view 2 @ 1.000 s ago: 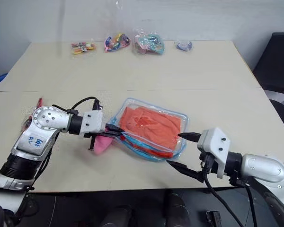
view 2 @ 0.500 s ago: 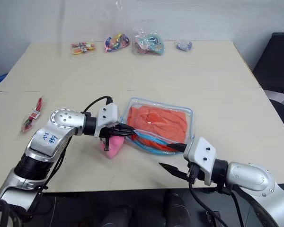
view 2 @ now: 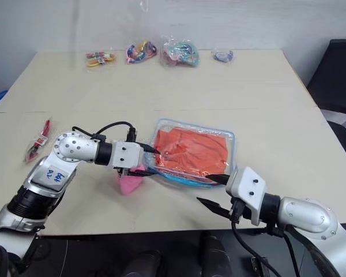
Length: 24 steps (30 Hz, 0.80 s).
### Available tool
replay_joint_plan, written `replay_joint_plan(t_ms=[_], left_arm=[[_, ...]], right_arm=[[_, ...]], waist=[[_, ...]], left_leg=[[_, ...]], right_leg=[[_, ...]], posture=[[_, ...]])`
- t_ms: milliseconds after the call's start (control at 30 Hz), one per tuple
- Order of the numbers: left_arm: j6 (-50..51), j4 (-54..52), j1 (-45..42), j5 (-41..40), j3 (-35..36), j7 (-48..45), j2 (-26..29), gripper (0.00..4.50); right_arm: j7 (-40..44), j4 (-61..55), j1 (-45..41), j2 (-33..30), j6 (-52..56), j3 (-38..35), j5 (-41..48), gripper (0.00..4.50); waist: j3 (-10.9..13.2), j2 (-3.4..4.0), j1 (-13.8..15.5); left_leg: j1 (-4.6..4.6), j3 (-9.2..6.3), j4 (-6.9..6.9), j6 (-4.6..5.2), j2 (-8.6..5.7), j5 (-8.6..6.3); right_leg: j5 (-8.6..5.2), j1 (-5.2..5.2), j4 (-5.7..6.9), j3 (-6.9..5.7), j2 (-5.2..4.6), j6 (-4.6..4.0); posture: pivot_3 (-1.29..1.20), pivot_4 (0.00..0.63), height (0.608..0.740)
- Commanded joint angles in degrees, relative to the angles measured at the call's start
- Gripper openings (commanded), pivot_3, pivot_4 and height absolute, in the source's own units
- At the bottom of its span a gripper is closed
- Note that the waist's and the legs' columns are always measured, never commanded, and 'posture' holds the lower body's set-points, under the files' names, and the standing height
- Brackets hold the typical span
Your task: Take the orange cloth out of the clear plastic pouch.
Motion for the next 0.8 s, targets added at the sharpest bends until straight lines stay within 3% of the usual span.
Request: replay_joint_plan(t_ms=[33, 633, 800], left_arm=[[-5.24, 1.81, -0.24, 2.06, 1.35, 0.36, 1.16, 2.87], [-12.46, 5.62, -0.52, 4.98, -0.4, -0.47, -1.17, 2.87], [-11.36, 5.8, -0.77, 4.54, 0.07, -0.53, -2.45, 1.72]], right_arm=[[0.15, -0.47, -0.44, 0.45, -0.95, -0.84, 0.13, 2.92], [-0.44, -0.37, -0.87, 0.86, -0.74, -1.59, 0.25, 2.92], [-0.35, -0.71, -0.41, 0.55, -0.69, -2.26, 0.36, 2.92]], waist=[[0.0, 0.0, 0.0], [0.0, 0.0, 0.03], [0.0, 0.0, 0.01]], left_leg=[[0.0, 0.01, 0.0, 0.0, 0.0, 0.0], [0.0, 0.04, 0.01, 0.0, 0.0, 0.0], [0.0, 0.06, 0.01, 0.01, 0.0, 0.0]], right_leg=[[0.0, 0.0, 0.0, 0.0, 0.0, 0.0], [0.0, 0.01, 0.0, 0.0, 0.01, 0.0], [0.0, 0.01, 0.01, 0.01, 0.02, 0.0]], posture=[[0.0, 0.15, 0.74], [0.0, 0.15, 0.74], [0.0, 0.15, 0.74]])
